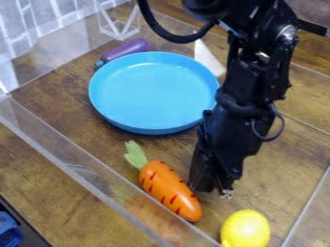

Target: Move the carrot to the left side

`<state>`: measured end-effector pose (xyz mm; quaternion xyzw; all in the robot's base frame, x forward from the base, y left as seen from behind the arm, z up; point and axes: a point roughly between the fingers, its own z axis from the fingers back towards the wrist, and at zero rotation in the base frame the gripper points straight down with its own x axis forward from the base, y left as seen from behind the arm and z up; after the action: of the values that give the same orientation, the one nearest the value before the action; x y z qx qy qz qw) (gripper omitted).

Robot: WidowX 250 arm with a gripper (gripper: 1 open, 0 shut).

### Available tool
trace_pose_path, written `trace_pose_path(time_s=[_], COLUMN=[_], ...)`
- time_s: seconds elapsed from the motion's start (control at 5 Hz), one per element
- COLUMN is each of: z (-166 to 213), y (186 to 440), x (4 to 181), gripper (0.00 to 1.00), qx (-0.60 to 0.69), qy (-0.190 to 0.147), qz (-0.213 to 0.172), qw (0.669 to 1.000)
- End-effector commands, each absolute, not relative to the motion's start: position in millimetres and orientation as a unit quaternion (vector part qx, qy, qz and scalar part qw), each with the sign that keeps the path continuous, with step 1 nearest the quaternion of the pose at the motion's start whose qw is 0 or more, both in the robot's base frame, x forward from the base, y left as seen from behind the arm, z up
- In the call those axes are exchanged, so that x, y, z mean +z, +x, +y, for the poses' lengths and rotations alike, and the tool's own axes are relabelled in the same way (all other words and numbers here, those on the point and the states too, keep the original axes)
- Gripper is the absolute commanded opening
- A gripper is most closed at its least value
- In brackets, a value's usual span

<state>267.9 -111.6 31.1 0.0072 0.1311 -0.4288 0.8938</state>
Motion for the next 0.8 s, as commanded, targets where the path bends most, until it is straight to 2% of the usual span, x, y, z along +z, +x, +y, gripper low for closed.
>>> trace_pose_path(time_s=[0.0, 0.6], z=[-106.9, -104.8], y=[275.5, 275.6], x=[44.8, 41.6], gripper=[0.0, 0.0], qx=[-0.418, -0.413], qy=[0.005, 0.0], qz=[0.103, 0.102], qw=[0.902, 0.905])
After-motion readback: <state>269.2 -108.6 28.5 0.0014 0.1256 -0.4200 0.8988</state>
